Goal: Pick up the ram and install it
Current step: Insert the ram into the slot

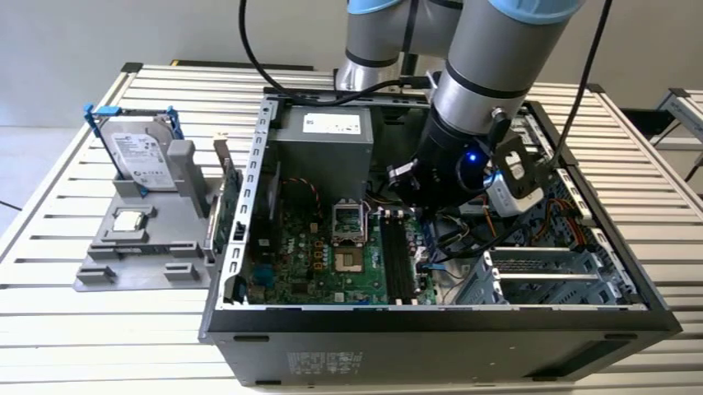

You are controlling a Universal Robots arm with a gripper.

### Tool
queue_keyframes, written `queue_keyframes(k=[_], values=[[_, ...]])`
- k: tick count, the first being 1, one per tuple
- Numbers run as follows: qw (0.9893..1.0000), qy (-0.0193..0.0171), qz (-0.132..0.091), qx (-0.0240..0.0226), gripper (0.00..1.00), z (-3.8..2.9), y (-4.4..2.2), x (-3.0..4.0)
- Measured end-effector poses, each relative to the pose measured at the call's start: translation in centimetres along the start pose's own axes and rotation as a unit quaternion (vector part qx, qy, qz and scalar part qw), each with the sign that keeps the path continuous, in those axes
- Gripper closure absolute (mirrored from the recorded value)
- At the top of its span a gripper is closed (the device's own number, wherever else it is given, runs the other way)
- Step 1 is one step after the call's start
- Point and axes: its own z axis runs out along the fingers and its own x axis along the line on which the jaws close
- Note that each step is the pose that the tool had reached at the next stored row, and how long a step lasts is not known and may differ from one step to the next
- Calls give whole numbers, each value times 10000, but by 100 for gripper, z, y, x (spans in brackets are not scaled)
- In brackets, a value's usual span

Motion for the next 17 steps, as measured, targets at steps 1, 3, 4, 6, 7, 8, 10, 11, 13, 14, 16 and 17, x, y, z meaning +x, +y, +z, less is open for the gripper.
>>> queue_keyframes(k=[1, 3, 4, 6, 7, 8, 10, 11, 13, 14, 16, 17], values=[[10000, -1, 13, -1, 100, 9, 0, 5], [10000, -2, 42, -1, 100, 23, -1, 12], [10000, -3, 58, 0, 100, 28, -1, 16], [9999, -7, 143, -2, 100, 58, -4, 41], [9999, -8, 163, -2, 100, 64, -5, 45], [9998, -8, 180, -3, 100, 69, -6, 47], [9998, -10, 221, -3, 100, 84, -7, 52], [9997, -11, 239, -4, 100, 90, -7, 54], [9996, -13, 276, -4, 100, 101, -7, 58], [9996, -13, 293, -3, 100, 103, -8, 58], [9996, -13, 298, -2, 100, 103, -8, 58], [9996, -13, 299, -2, 100, 104, -8, 58]])
